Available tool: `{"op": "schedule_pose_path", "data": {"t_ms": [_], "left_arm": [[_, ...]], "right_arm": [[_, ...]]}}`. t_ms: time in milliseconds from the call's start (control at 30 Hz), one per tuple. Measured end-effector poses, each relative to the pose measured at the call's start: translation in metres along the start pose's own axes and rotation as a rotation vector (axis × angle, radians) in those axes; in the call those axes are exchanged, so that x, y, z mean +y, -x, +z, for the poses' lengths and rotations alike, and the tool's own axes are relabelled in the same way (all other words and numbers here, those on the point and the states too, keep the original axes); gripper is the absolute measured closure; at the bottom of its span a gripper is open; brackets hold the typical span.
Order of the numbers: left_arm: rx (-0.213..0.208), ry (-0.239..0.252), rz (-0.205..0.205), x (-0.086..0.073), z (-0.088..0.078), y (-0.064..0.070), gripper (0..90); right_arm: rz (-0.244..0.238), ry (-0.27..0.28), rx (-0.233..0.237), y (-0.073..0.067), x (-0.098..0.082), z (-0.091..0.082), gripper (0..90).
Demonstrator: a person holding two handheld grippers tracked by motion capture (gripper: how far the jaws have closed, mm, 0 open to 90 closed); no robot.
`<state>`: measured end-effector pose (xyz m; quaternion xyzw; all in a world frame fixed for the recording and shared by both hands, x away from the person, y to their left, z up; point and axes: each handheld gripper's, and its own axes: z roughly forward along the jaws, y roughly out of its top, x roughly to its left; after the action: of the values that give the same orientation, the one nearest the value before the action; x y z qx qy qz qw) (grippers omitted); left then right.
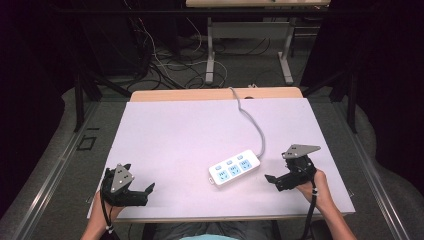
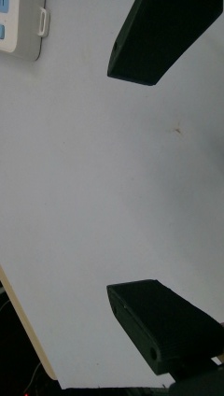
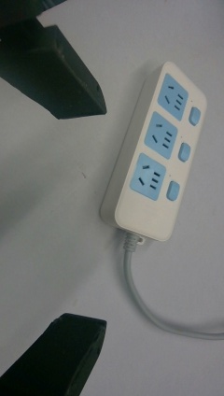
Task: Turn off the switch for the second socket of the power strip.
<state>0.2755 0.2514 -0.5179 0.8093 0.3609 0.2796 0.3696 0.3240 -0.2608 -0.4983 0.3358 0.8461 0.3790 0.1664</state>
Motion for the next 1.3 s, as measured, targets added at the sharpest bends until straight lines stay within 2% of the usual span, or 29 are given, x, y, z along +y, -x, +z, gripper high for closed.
{"op": "schedule_pose_path", "data": {"t_ms": [233, 267, 300, 400, 567, 633, 733, 1167, 1300], "left_arm": [[-0.002, -0.004, 0.002, 0.0, 0.0, 0.0, 0.1], [-0.003, -0.006, 0.001, 0.0, 0.0, 0.0, 0.2], [-0.003, -0.006, 0.001, 0.0, 0.0, 0.0, 0.1], [-0.003, -0.007, 0.002, 0.0, 0.0, 0.0, 0.2], [-0.006, -0.01, 0.004, 0.0, 0.001, 0.0, 0.1], [0.002, -0.012, 0.018, 0.0, 0.0, -0.001, 0.1], [-0.002, -0.009, 0.008, 0.0, 0.001, 0.0, 0.1], [-0.006, -0.013, 0.01, 0.0, 0.002, 0.001, 0.1], [-0.015, -0.022, 0.011, 0.0, 0.002, 0.001, 0.1]], "right_arm": [[0.017, 0.006, -0.014, 0.001, -0.011, -0.005, 0.0], [0.018, 0.003, -0.027, 0.001, -0.012, -0.006, 0.0], [0.017, -0.004, -0.017, 0.002, -0.013, -0.007, 0.0], [0.023, 0.009, -0.027, 0.001, -0.017, -0.008, 0.0], [0.019, -0.001, -0.025, 0.002, -0.022, -0.011, 0.0], [0.026, 0.003, -0.033, 0.001, -0.024, -0.011, 0.0], [0.022, 0.011, -0.04, 0.001, -0.027, -0.012, 0.0], [0.041, 0.021, -0.042, 0.001, -0.034, -0.017, 0.0], [0.044, 0.007, -0.039, 0.001, -0.034, -0.017, 0.0]]}}
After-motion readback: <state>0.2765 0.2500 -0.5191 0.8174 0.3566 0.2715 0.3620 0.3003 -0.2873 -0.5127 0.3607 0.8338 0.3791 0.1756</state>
